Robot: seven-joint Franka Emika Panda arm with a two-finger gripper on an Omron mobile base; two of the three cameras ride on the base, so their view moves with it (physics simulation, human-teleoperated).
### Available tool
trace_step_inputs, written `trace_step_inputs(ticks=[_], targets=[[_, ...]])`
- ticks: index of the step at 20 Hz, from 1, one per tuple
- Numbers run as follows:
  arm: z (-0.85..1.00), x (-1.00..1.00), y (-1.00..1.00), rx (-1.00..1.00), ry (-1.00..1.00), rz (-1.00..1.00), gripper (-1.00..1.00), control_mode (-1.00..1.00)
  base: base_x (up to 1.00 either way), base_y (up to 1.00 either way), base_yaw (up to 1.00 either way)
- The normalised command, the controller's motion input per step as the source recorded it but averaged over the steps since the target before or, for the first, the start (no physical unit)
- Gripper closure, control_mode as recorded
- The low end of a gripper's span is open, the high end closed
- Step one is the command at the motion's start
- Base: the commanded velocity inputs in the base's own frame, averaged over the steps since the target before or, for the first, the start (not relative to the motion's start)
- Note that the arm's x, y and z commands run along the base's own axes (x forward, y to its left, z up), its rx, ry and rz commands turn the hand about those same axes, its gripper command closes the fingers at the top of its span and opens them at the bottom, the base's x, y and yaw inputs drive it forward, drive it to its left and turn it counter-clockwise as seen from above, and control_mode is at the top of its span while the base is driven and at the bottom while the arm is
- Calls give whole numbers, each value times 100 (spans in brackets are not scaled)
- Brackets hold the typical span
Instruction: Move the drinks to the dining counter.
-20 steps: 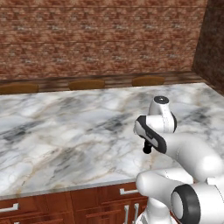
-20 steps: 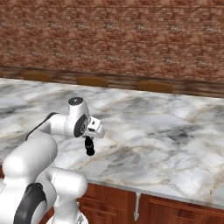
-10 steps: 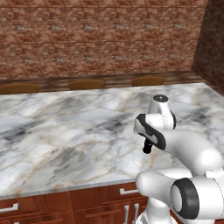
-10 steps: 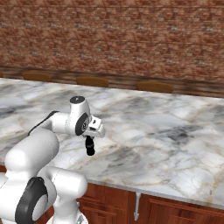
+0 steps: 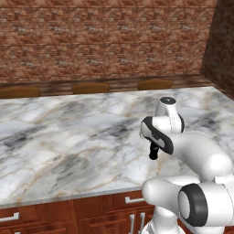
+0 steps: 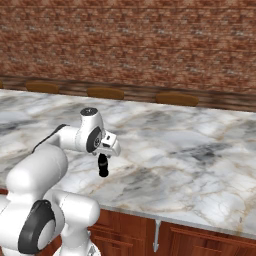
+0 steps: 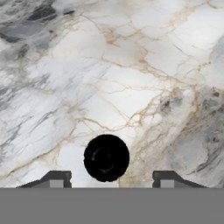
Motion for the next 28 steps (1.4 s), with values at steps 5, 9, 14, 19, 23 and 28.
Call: trace_step_inputs(ticks=[5,9,14,19,23,28], targets=[[2,-9,0,0,-5,0,-100,-100,0,0,0],[29,-18,0,0,-12,0,-100,-100,0,0,0],[46,-30,0,1,-8,0,-100,-100,0,0,0],[33,-42,-1,4,0,0,-100,-100,0,0,0],[30,-37,0,0,-4,0,-100,-100,0,0,0],[32,-38,0,0,-6,0,-100,-100,0,0,0]])
